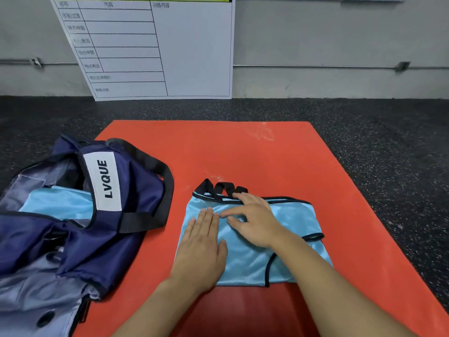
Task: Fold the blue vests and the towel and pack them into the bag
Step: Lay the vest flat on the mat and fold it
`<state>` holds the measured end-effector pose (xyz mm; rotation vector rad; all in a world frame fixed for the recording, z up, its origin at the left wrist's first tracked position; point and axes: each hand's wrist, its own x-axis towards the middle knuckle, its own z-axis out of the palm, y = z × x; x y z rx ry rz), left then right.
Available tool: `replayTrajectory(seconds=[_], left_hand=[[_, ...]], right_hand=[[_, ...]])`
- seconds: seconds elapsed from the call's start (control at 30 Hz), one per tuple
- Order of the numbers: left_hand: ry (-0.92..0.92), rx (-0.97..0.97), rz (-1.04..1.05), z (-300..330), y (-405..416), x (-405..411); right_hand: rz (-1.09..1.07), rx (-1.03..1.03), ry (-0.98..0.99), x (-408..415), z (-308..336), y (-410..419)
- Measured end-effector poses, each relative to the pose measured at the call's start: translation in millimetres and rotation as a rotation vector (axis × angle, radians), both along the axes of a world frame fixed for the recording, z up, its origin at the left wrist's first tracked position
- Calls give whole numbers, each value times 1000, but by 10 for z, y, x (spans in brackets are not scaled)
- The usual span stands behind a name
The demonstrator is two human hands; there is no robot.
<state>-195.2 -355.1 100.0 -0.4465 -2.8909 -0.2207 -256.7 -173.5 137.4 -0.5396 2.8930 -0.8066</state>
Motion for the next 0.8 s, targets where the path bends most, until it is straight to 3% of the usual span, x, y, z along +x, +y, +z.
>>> replayTrajectory(seconds=[0.2,0.43,0.63,0.8], left_hand=[[0,10,9,0,-65,-30],[13,59,21,109,-60,-90],[-10,56,24,104,-65,-133],[-43,88,23,115,3,-135]], right_hand=[[-11,249,62,-36,51,-51],[-441,251,-1,-143,105,331],[-311,264,-161,1,126,839],[-331,382,-128,170,106,1050]])
